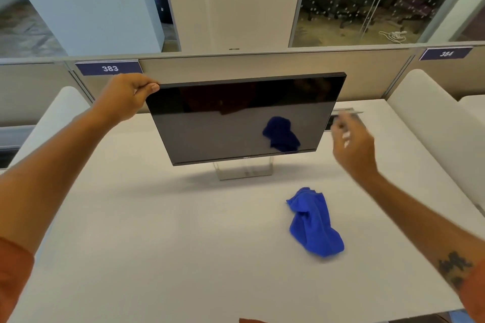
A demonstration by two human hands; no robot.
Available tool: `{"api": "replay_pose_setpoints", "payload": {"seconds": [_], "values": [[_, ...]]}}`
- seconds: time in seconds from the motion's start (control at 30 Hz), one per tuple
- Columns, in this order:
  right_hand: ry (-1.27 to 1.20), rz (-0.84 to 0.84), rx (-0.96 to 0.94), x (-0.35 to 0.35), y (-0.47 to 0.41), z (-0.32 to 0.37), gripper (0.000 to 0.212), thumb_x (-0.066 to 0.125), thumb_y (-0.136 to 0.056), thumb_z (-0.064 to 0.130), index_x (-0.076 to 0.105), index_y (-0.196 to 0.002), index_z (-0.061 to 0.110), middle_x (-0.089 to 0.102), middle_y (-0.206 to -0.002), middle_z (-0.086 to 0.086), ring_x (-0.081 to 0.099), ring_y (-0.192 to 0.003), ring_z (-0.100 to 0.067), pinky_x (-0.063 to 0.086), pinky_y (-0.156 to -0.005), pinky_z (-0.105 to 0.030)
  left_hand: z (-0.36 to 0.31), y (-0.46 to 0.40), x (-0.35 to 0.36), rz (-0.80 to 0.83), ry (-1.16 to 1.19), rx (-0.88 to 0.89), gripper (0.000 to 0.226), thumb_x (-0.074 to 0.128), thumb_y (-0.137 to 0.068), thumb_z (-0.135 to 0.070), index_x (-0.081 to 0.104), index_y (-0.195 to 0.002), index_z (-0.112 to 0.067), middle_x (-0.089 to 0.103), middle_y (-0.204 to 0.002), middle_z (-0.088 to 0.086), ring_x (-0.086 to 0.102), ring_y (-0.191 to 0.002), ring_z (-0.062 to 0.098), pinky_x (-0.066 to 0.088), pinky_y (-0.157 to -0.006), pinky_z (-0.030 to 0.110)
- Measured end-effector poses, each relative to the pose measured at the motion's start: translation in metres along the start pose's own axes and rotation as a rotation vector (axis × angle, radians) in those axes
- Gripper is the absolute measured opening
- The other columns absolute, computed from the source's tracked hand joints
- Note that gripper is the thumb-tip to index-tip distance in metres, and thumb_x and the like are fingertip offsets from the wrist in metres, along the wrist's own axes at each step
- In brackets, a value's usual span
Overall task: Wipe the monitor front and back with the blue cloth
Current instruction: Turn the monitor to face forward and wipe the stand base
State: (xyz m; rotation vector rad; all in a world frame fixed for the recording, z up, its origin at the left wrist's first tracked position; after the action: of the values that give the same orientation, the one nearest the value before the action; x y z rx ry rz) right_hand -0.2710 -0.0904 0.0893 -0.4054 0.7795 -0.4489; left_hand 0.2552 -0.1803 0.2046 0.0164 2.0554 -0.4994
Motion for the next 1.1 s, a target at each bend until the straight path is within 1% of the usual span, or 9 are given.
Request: {"api": "replay_pose_setpoints", "payload": {"seconds": [0.07, 0.17, 0.27, 0.37, 0.47, 0.57, 0.7, 0.83, 1.1], "values": [[-0.004, 0.187, 0.18, 0.018, 0.064, -0.027, 0.03, 0.064, -0.102, 0.034, 0.07, -0.121, 0.012, 0.067, -0.104, -0.001, 0.068, -0.095, -0.027, 0.058, -0.076, -0.036, 0.0, 0.002, 0.001, -0.017, 0.006, -0.009, 0.033, 0.056, -0.1, -0.031, 0.07, -0.122, -0.011, 0.072, -0.112, 0.011, 0.061, -0.095, 0.018, 0.045, -0.084, 0.031], [0.095, 0.514, 0.382, 0.038, 0.142, -0.061, 0.046, 0.074, -0.096, 0.044, 0.064, -0.134, 0.019, 0.061, -0.13, 0.004, 0.06, -0.125, -0.023, 0.053, -0.1, -0.038, -0.002, 0.004, 0.001, -0.028, 0.007, 0.007, 0.033, 0.056, -0.1, -0.031, 0.071, -0.12, -0.009, 0.073, -0.109, 0.012, 0.061, -0.093, 0.019, 0.046, -0.083, 0.032], [0.303, 0.67, 0.295, 0.05, 0.182, -0.07, 0.07, 0.069, -0.097, 0.053, 0.048, -0.158, 0.025, 0.049, -0.154, 0.009, 0.05, -0.135, -0.026, 0.048, -0.108, -0.037, -0.005, 0.004, 0.001, -0.033, -0.003, -0.008, 0.033, 0.057, -0.1, -0.029, 0.07, -0.122, -0.009, 0.072, -0.111, 0.013, 0.06, -0.093, 0.019, 0.046, -0.084, 0.033], [0.417, 0.76, 0.137, 0.062, 0.183, -0.064, 0.063, 0.064, -0.101, 0.029, 0.044, -0.161, 0.031, 0.049, -0.16, 0.009, 0.05, -0.133, -0.026, 0.049, -0.104, -0.032, -0.007, 0.005, 0.002, -0.042, -0.008, -0.015, 0.034, 0.056, -0.1, -0.028, 0.069, -0.123, -0.007, 0.072, -0.112, 0.015, 0.059, -0.091, 0.02, 0.045, -0.084, 0.033], [0.31, 0.778, 0.176, 0.075, 0.165, -0.058, 0.063, 0.056, -0.098, 0.001, 0.055, -0.155, 0.026, 0.057, -0.155, 0.006, 0.052, -0.132, -0.023, 0.048, -0.106, -0.029, -0.008, 0.007, 0.002, -0.046, -0.004, -0.029, 0.034, 0.056, -0.1, -0.028, 0.069, -0.124, -0.007, 0.072, -0.112, 0.015, 0.058, -0.092, 0.019, 0.044, -0.084, 0.033], [0.2, 0.697, 0.146, 0.094, 0.136, -0.04, 0.061, 0.055, -0.098, -0.008, 0.055, -0.155, 0.017, 0.056, -0.156, 0.0, 0.051, -0.138, -0.026, 0.041, -0.117, -0.029, -0.007, 0.007, 0.005, -0.067, 0.009, -0.054, 0.033, 0.057, -0.1, -0.028, 0.07, -0.124, -0.008, 0.072, -0.111, 0.014, 0.059, -0.092, 0.018, 0.043, -0.085, 0.031], [0.186, 0.732, 0.118, 0.136, 0.086, -0.017, 0.062, 0.047, -0.105, -0.006, 0.043, -0.162, 0.017, 0.043, -0.166, -0.002, 0.039, -0.148, -0.027, 0.031, -0.126, -0.032, -0.004, 0.01, 0.008, -0.099, 0.025, -0.077, 0.033, 0.057, -0.1, -0.032, 0.07, -0.122, -0.012, 0.073, -0.108, 0.01, 0.06, -0.088, 0.016, 0.042, -0.081, 0.026], [0.281, 0.837, 0.086, 0.161, 0.056, -0.02, 0.064, 0.046, -0.106, -0.004, 0.035, -0.166, 0.017, 0.039, -0.168, -0.004, 0.037, -0.149, -0.031, 0.03, -0.126, -0.034, -0.005, 0.011, 0.008, -0.096, 0.019, -0.093, 0.035, 0.056, -0.1, -0.034, 0.069, -0.125, -0.013, 0.072, -0.112, 0.01, 0.06, -0.092, 0.016, 0.043, -0.082, 0.025], [0.429, 0.916, 0.01, 0.188, 0.103, -0.013, 0.065, 0.048, -0.109, 0.009, 0.025, -0.168, 0.021, 0.025, -0.174, 0.002, 0.031, -0.153, -0.025, 0.029, -0.127, -0.031, -0.012, 0.01, 0.008, -0.102, 0.045, -0.139, 0.037, 0.055, -0.1, -0.033, 0.067, -0.129, -0.012, 0.071, -0.116, 0.011, 0.058, -0.098, 0.016, 0.044, -0.087, 0.028]]}}
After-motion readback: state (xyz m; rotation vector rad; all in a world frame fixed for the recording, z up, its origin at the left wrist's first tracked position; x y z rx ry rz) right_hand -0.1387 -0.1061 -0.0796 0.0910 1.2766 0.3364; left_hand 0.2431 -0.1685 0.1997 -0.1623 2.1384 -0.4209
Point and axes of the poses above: each hand's wrist, its own y-axis away from the middle knuckle, its own x-axis out of the palm, z = x × y, the point moved 1 cm from there along -y, towards the middle knuckle
